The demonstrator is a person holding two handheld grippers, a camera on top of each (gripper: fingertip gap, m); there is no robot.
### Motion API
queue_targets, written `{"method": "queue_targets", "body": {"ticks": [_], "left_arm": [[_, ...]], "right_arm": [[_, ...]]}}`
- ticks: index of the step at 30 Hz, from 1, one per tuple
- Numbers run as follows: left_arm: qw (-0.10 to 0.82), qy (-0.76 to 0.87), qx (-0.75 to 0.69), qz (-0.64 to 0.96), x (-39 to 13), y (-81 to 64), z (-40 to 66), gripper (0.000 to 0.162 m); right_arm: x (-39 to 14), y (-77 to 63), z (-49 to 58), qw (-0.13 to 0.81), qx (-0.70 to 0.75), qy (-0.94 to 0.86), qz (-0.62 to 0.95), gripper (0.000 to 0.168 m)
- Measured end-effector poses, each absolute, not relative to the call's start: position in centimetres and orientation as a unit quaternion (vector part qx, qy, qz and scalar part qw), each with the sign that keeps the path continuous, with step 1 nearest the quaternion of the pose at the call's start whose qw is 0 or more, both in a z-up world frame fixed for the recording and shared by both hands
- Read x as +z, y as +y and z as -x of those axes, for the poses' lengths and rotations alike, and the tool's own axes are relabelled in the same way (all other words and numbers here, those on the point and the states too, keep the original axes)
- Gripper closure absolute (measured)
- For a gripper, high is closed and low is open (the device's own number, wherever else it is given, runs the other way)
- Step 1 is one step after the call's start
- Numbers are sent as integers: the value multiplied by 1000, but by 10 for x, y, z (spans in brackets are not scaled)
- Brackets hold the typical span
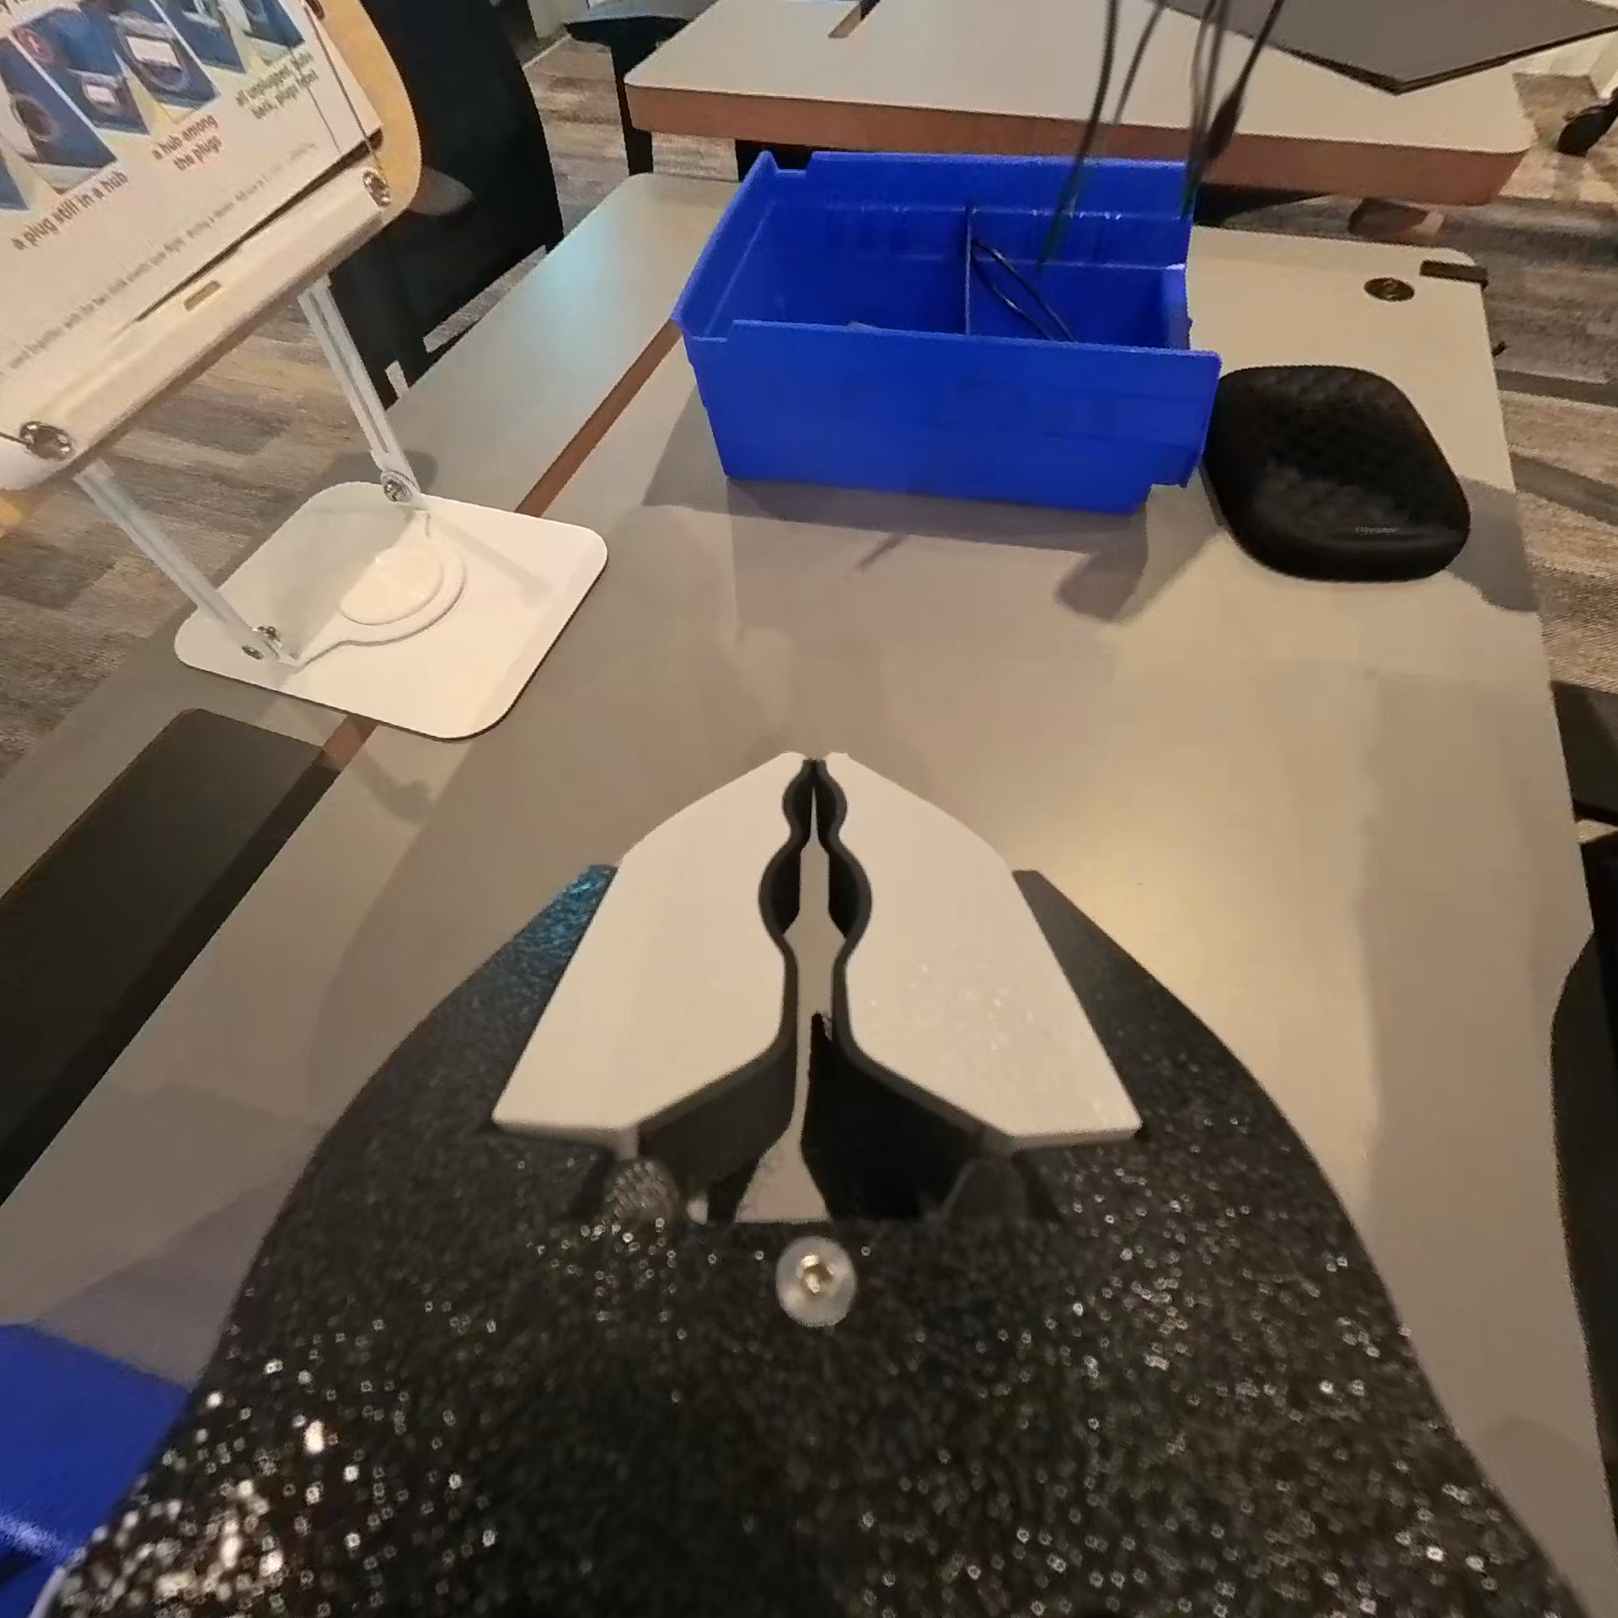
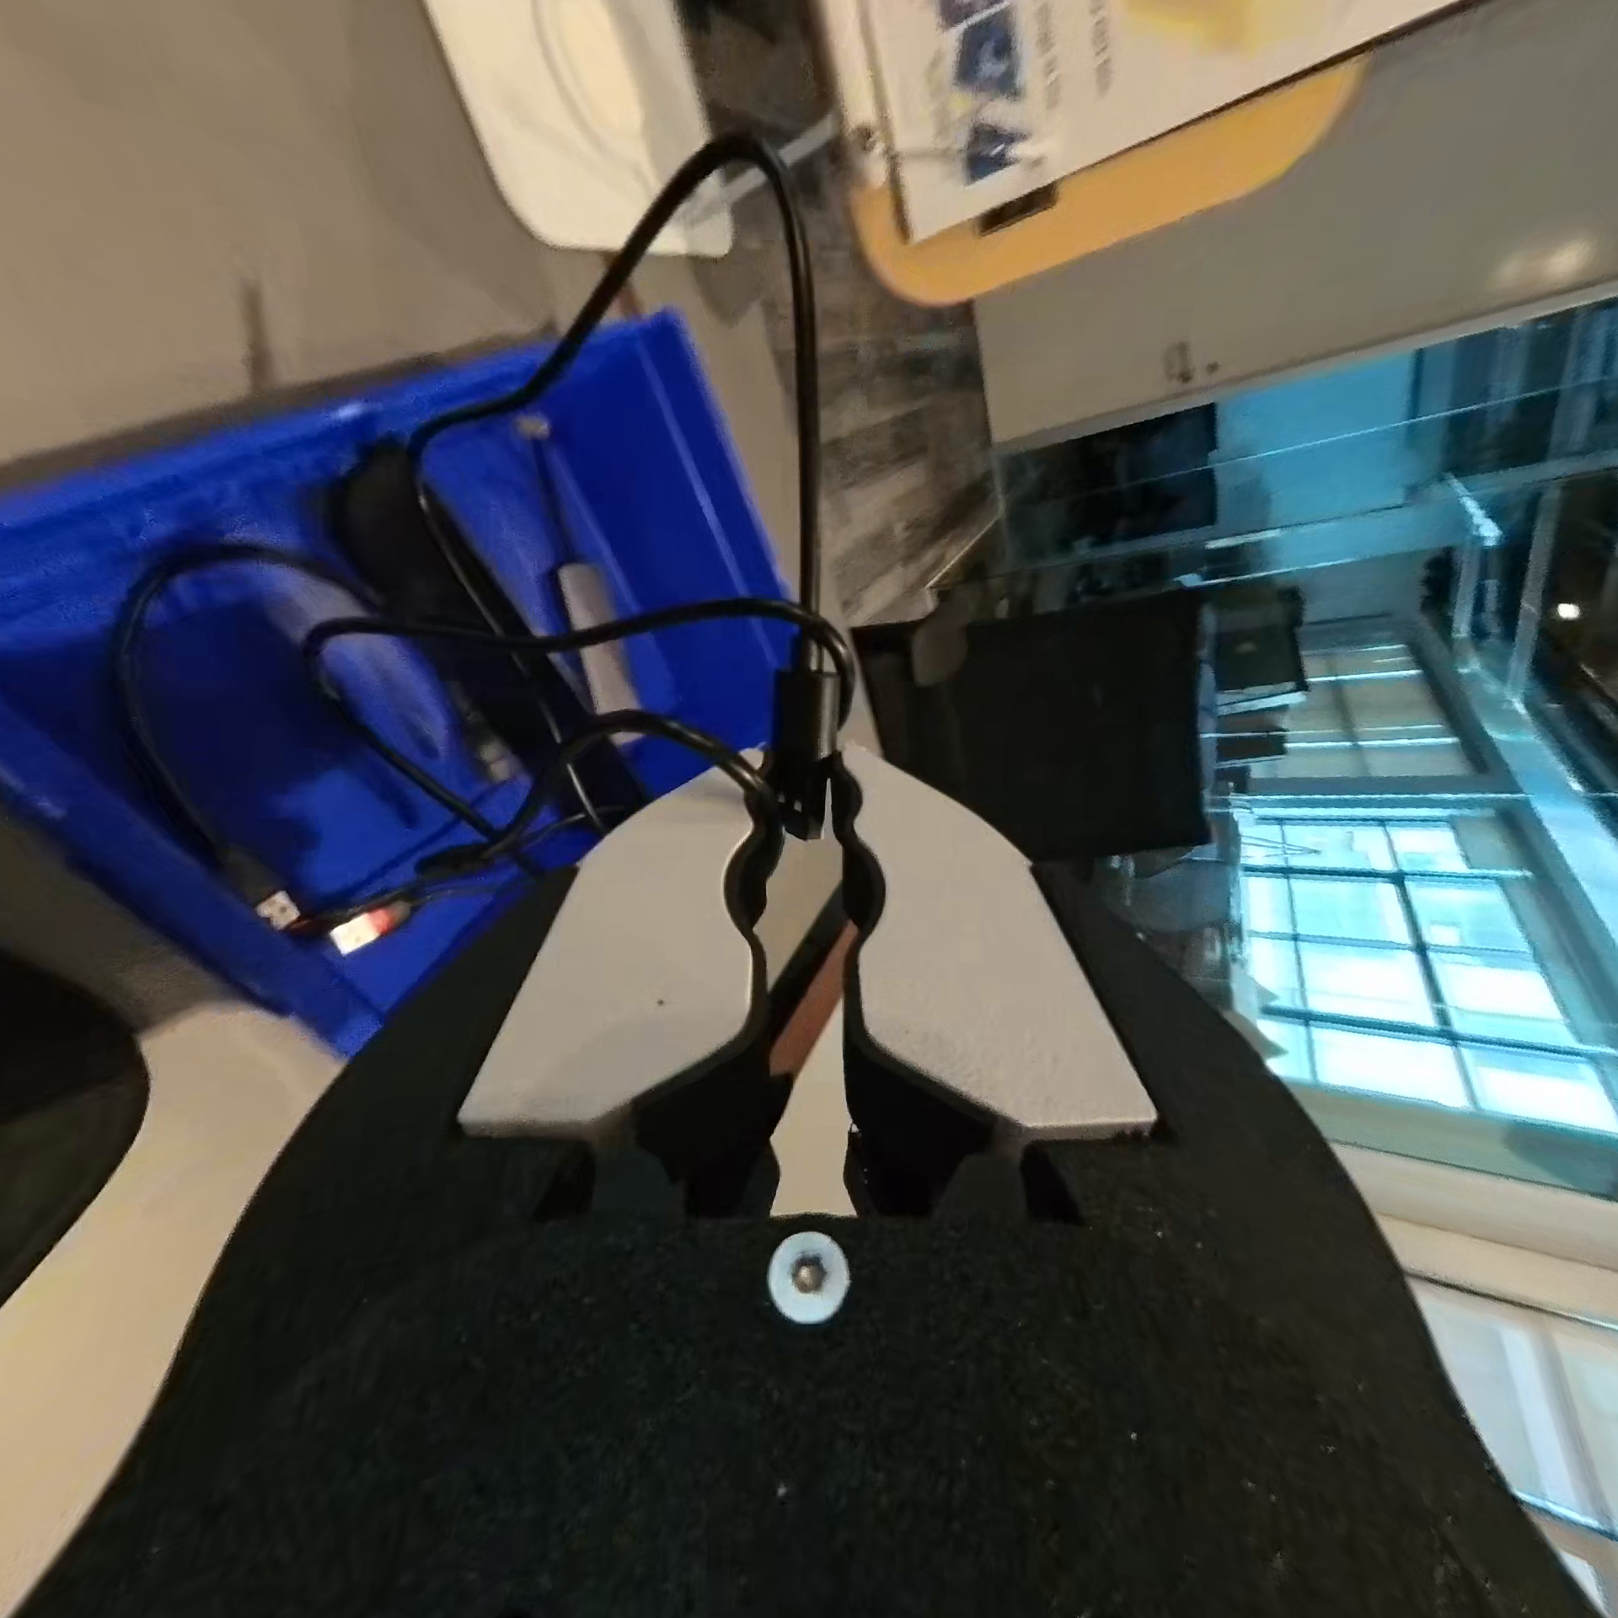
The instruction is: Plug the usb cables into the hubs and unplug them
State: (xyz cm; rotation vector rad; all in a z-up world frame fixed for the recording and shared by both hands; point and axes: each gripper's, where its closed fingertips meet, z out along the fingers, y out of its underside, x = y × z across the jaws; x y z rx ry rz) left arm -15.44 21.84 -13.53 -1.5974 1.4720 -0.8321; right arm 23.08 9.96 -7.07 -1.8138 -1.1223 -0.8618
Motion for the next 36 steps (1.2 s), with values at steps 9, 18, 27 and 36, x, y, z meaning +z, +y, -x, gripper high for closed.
{"method": "queue_targets", "body": {"ticks": [9,18,27,36], "left_arm": [[388,575,-349,630,-135,218,153,162],[374,589,-342,630,-144,213,148,162],[381,577,-347,634,-140,220,154,162],[383,575,-350,633,-139,220,154,162]], "right_arm": [[-186,94,-234,285,-287,-542,737,156],[-233,117,-240,147,-170,-540,811,155],[-229,153,-255,66,-300,-644,701,156],[-252,135,-247,23,-275,-675,685,155]]}}
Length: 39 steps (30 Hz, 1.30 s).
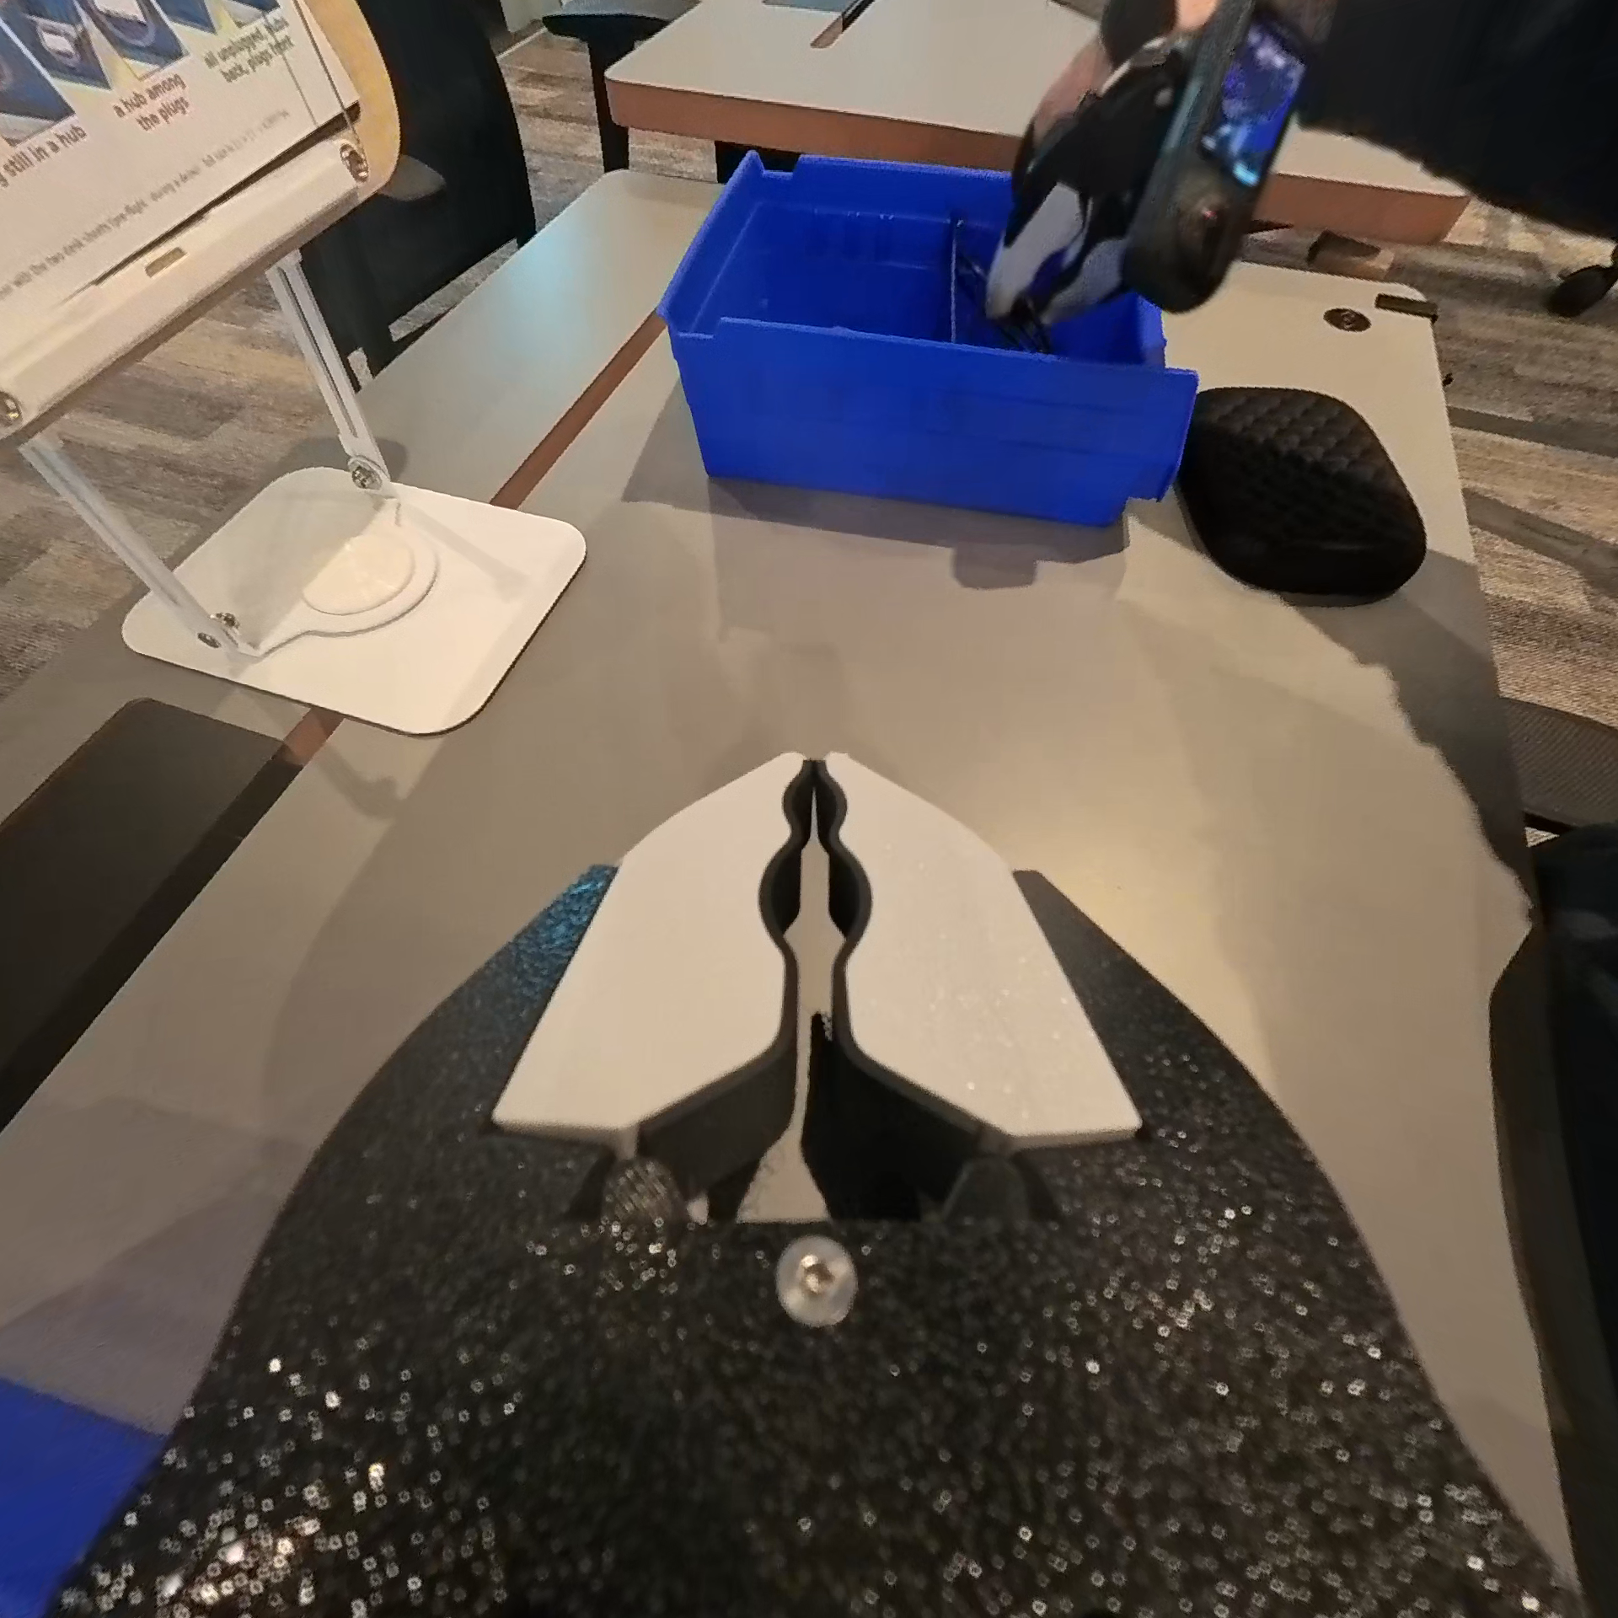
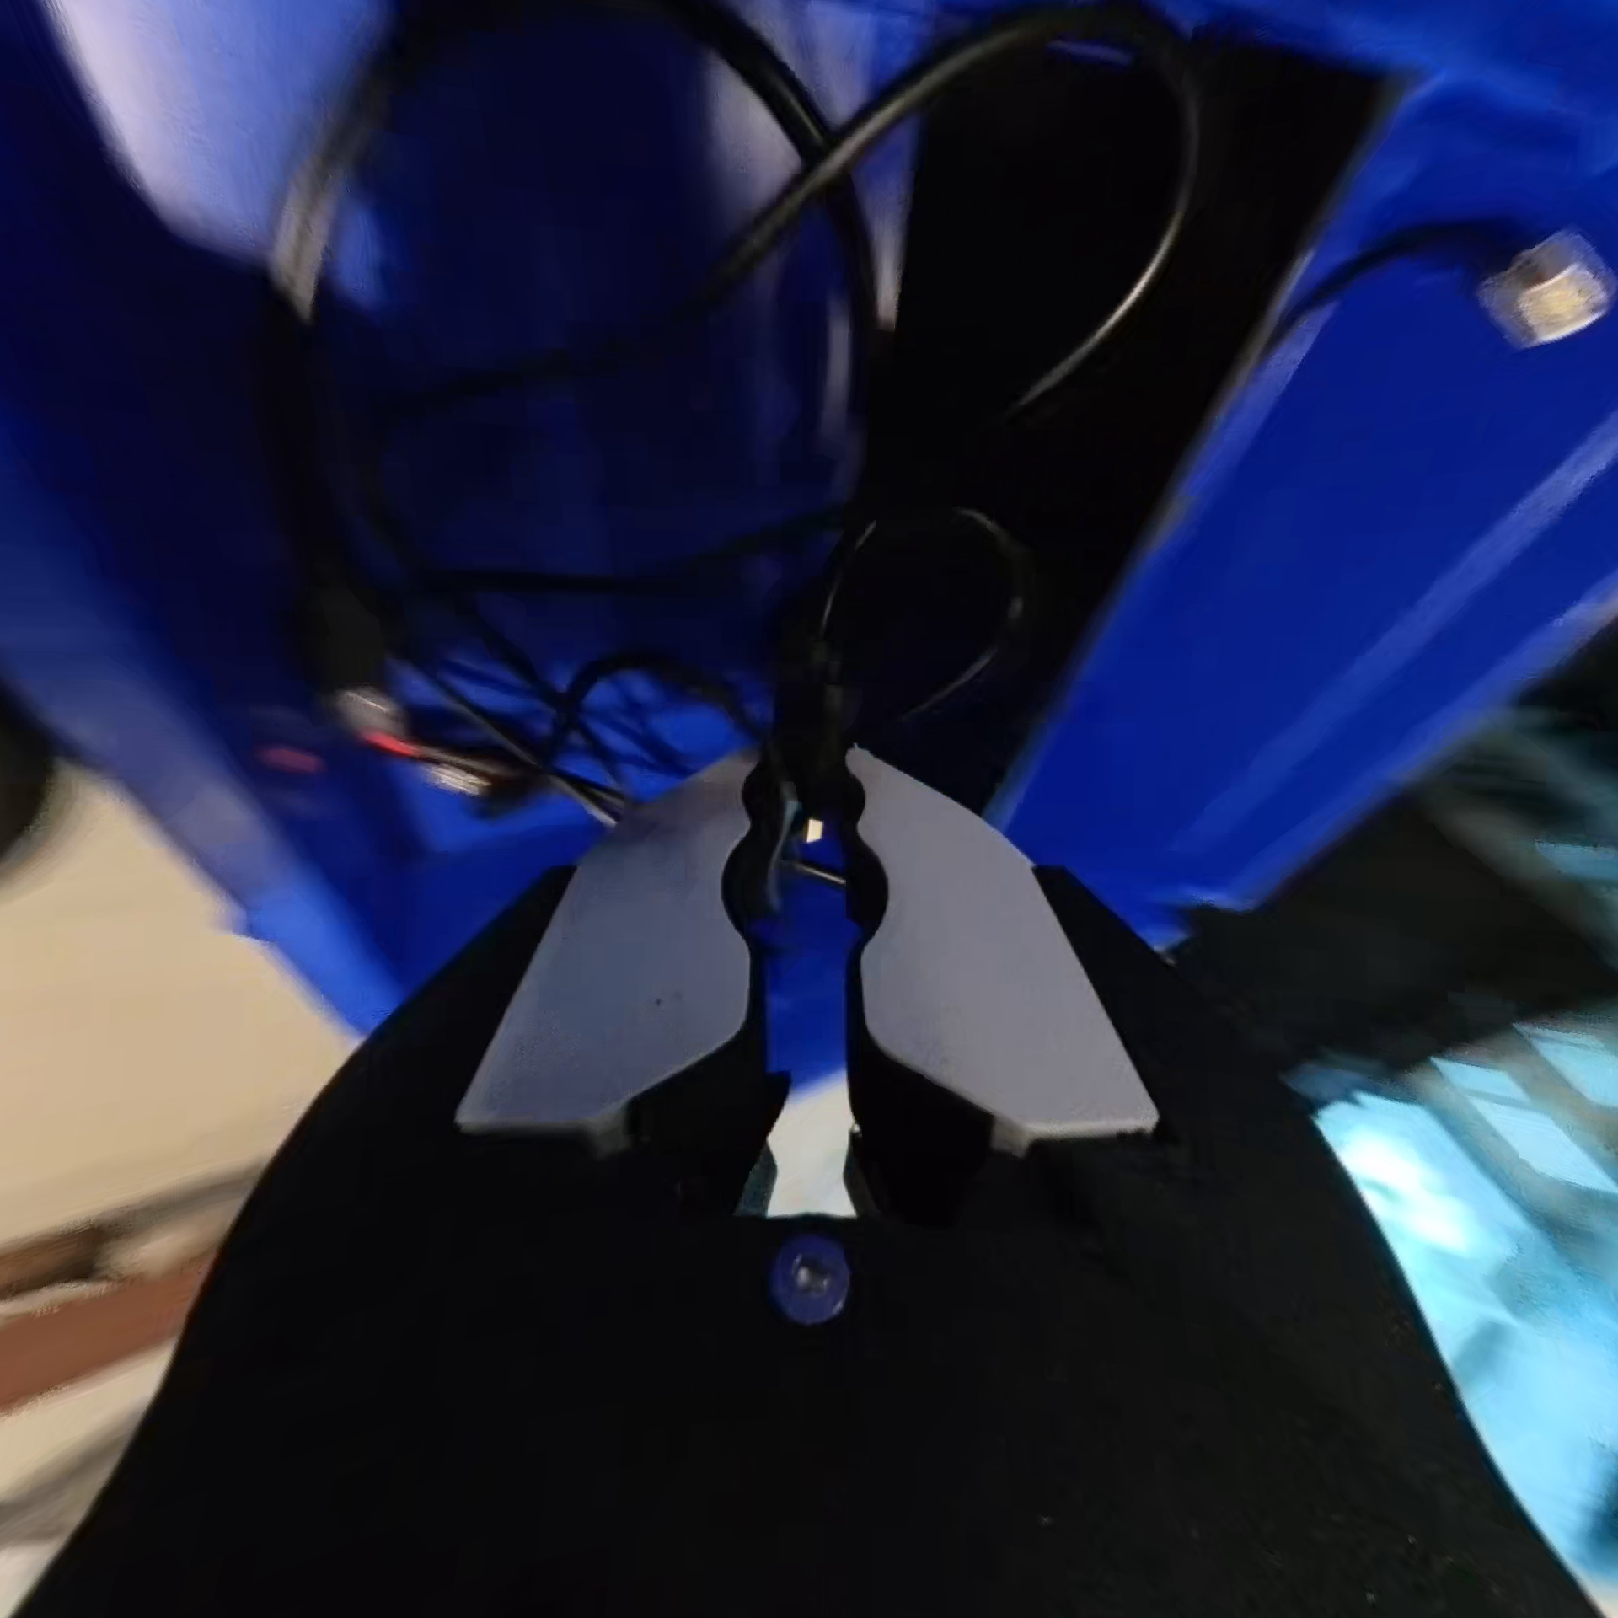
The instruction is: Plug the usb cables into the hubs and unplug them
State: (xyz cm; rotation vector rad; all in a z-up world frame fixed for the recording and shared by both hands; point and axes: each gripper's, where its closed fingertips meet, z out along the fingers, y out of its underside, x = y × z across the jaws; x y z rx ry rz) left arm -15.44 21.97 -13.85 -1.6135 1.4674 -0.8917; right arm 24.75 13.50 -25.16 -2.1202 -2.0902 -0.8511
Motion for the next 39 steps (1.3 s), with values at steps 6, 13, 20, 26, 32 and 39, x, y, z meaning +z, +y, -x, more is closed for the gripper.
{"method": "queue_targets", "body": {"ticks": [6,13,20,26,32,39], "left_arm": [[380,575,-351,634,-139,220,155,162],[383,571,-352,635,-138,222,158,162],[383,568,-350,639,-138,226,163,162],[390,564,-350,638,-136,228,164,162],[399,565,-337,639,-137,229,161,162],[395,561,-309,659,-149,239,161,162]], "right_arm": [[-250,122,-245,44,-156,-560,812,148],[-235,105,-262,-24,-148,-522,840,122],[-186,118,-247,34,-179,-499,847,123],[-111,161,-99,346,-85,-404,842,114],[-108,171,50,607,30,-355,710,109],[-188,215,74,701,44,-236,672,86]]}}
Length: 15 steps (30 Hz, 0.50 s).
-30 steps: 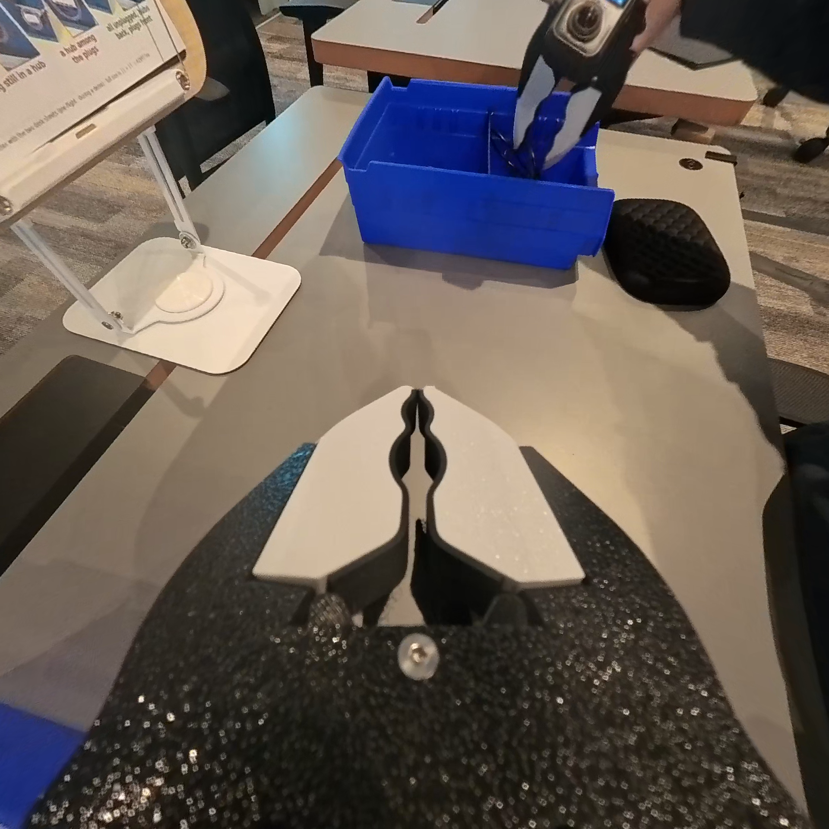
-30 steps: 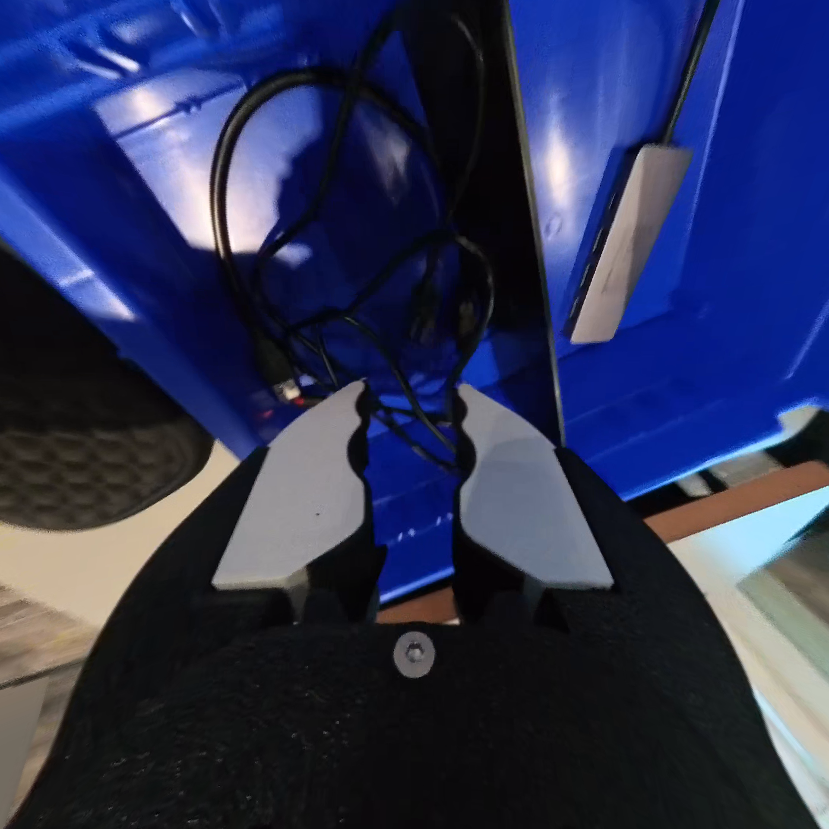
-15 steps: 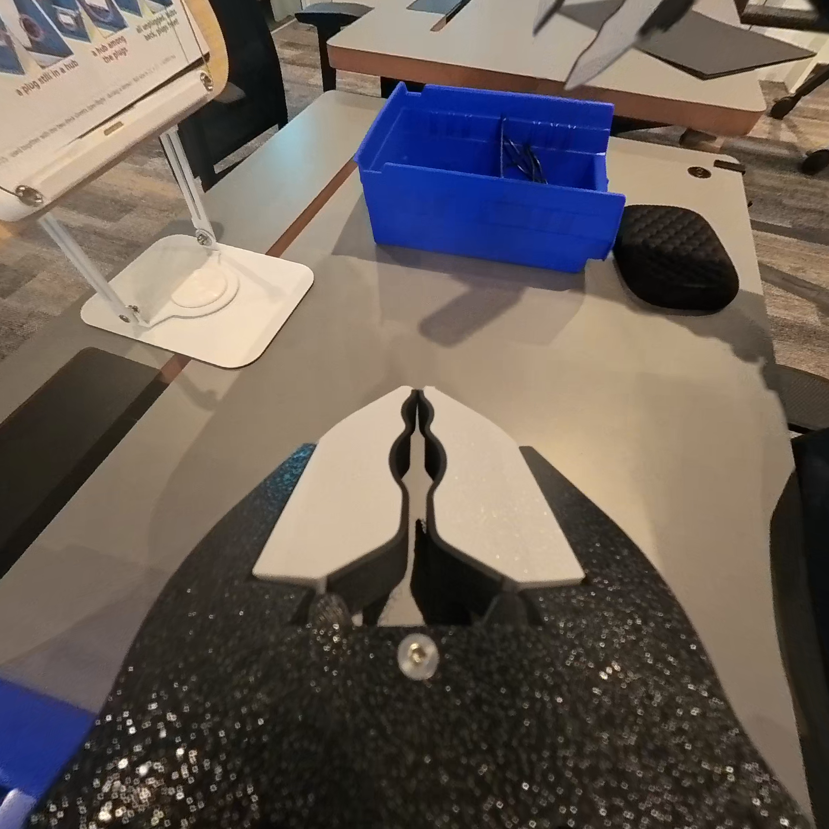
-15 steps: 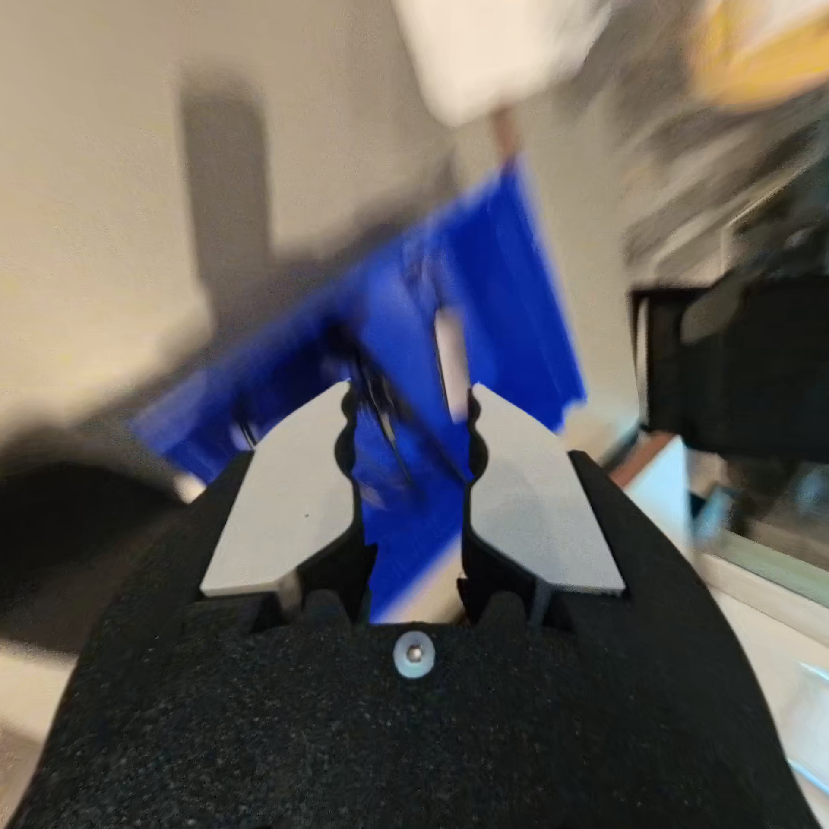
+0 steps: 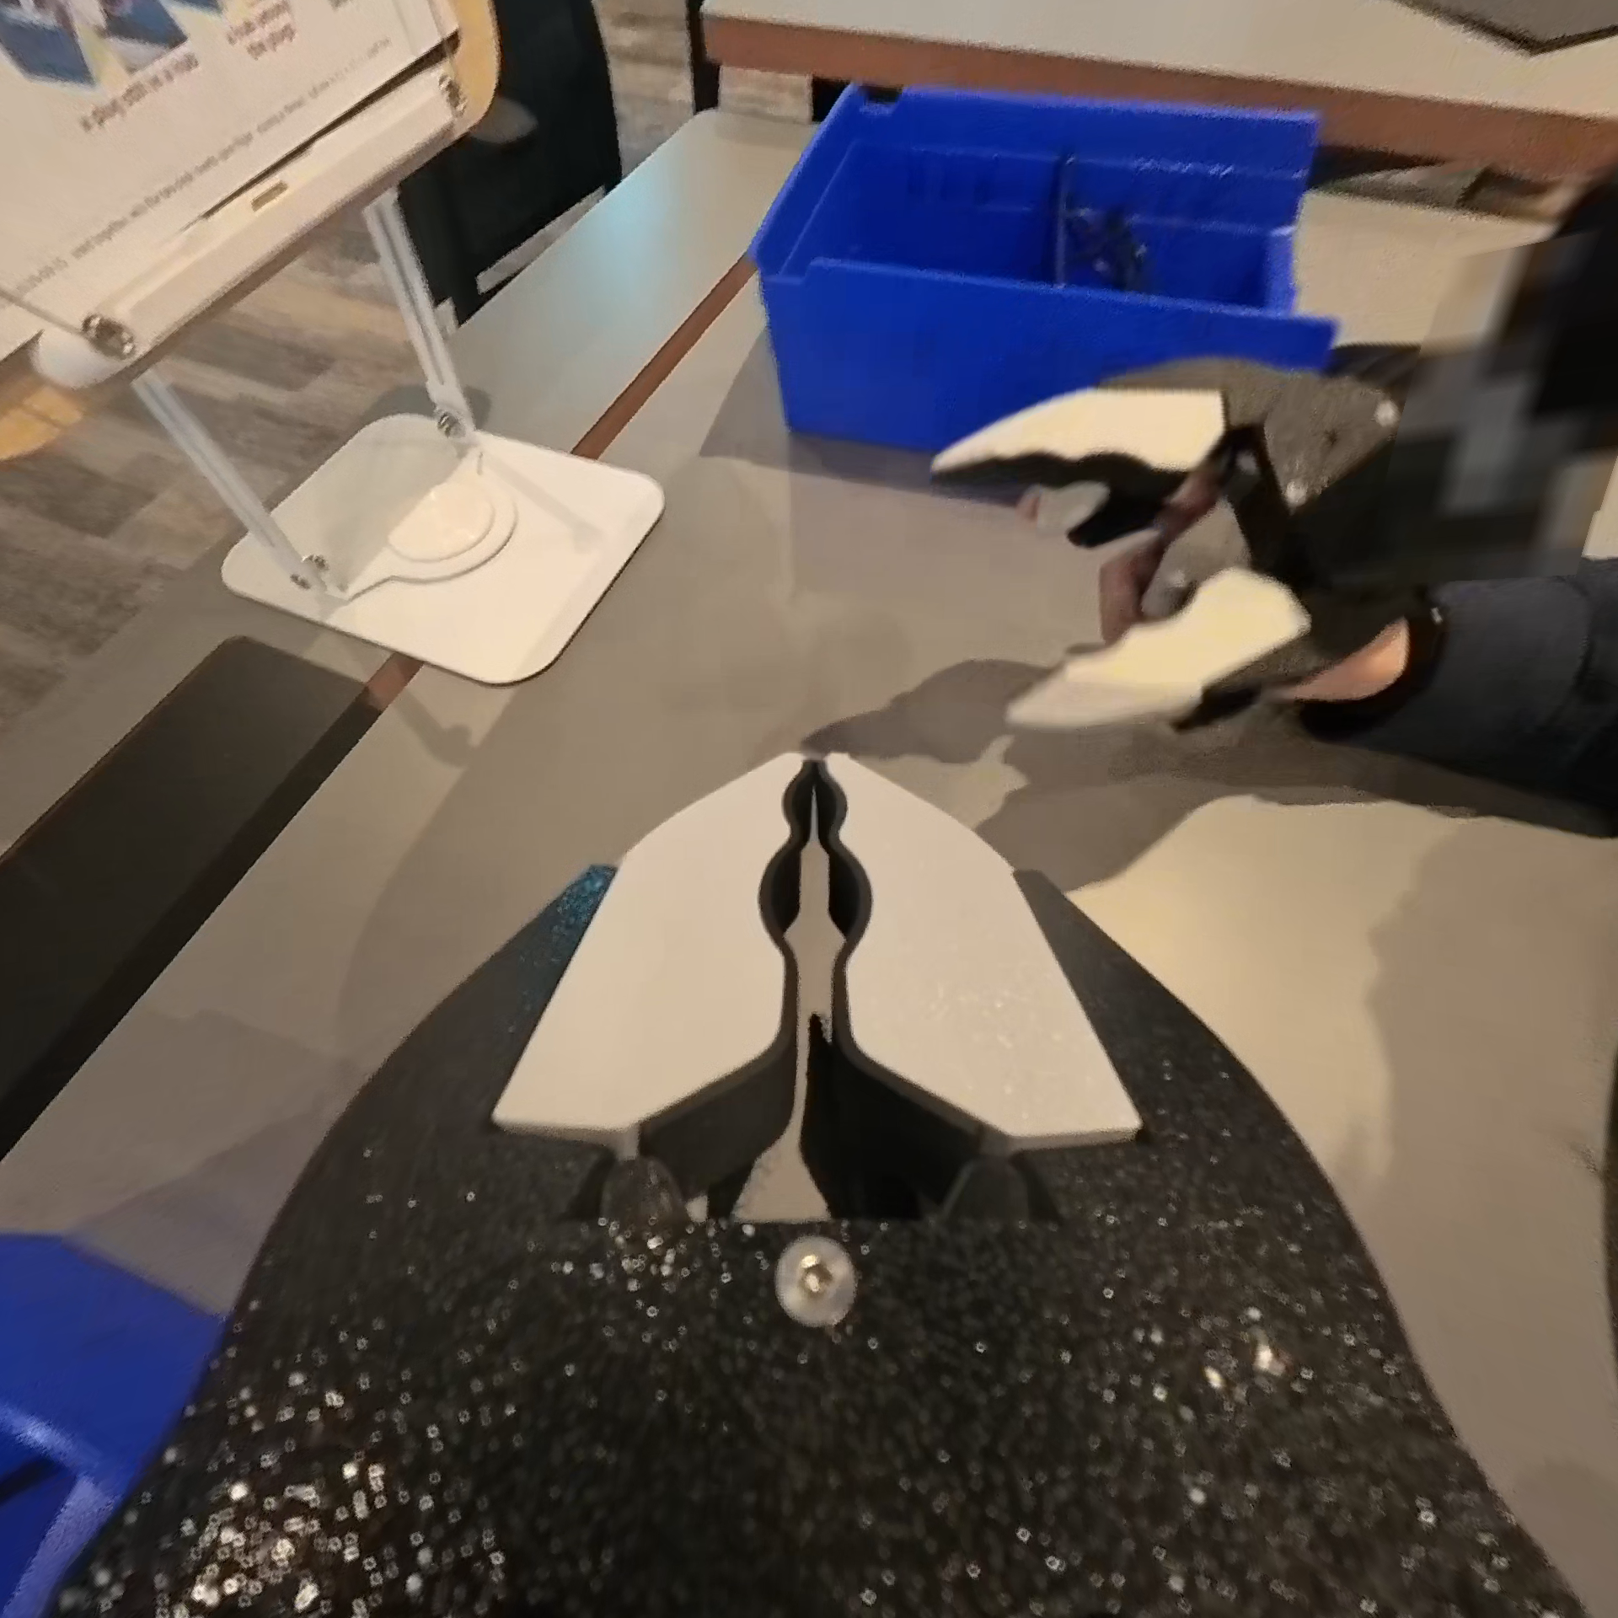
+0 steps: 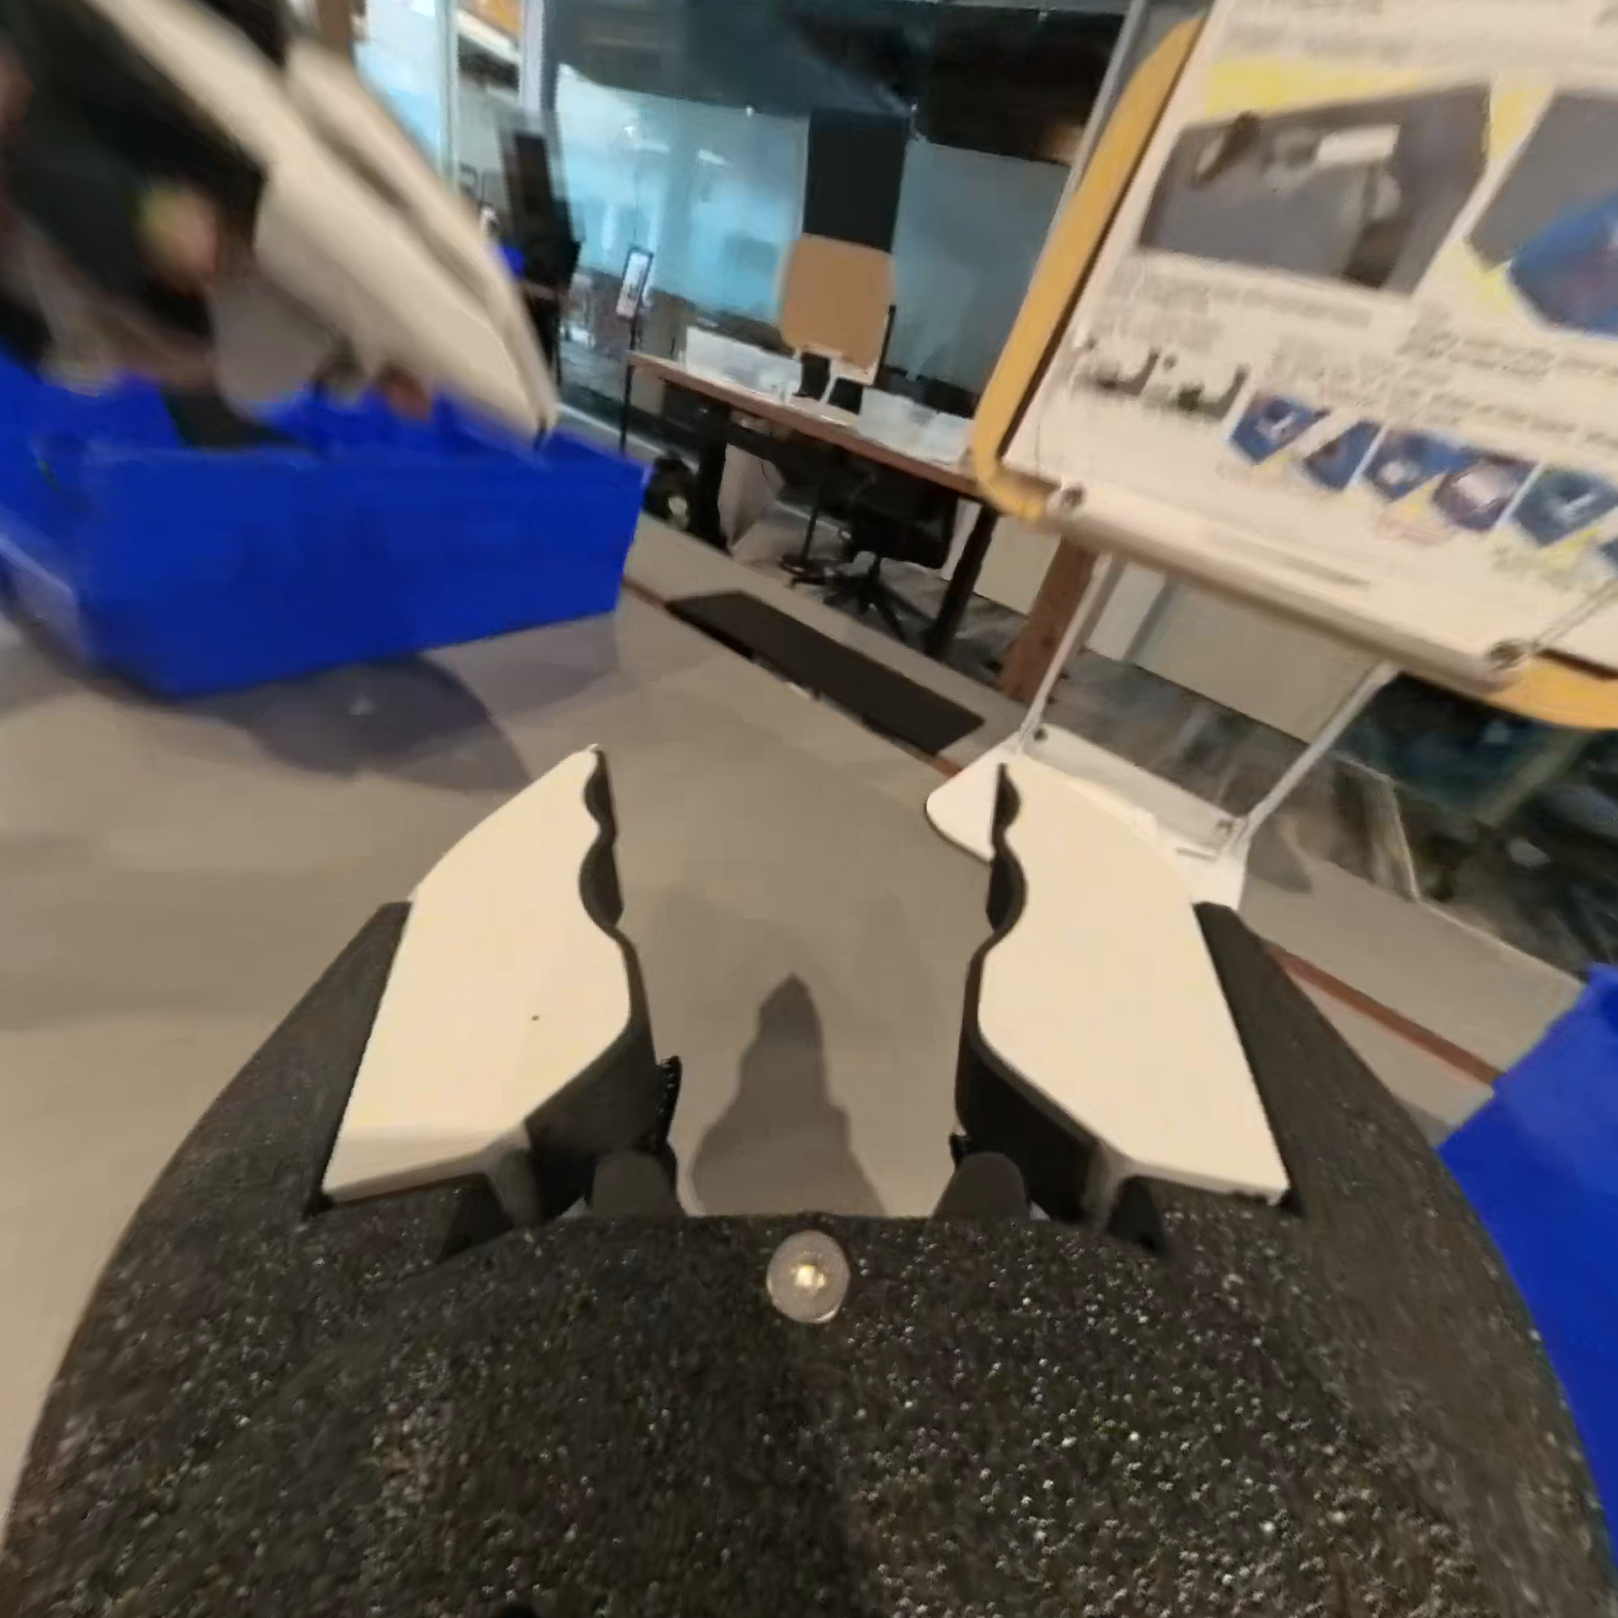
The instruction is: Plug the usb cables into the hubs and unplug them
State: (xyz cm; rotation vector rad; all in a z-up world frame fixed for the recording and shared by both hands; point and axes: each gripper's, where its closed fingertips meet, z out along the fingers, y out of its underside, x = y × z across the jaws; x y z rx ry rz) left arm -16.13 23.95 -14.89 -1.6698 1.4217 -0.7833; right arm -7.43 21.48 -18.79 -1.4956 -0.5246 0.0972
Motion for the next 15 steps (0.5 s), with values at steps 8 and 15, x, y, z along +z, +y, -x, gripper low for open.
{"method": "queue_targets", "body": {"ticks": [8,15], "left_arm": [[431,490,-236,720,-150,285,200,140],[468,261,-85,840,-140,345,349,137]], "right_arm": [[-201,204,82,725,19,-274,631,90],[-197,196,89,738,-19,-310,599,102]]}}
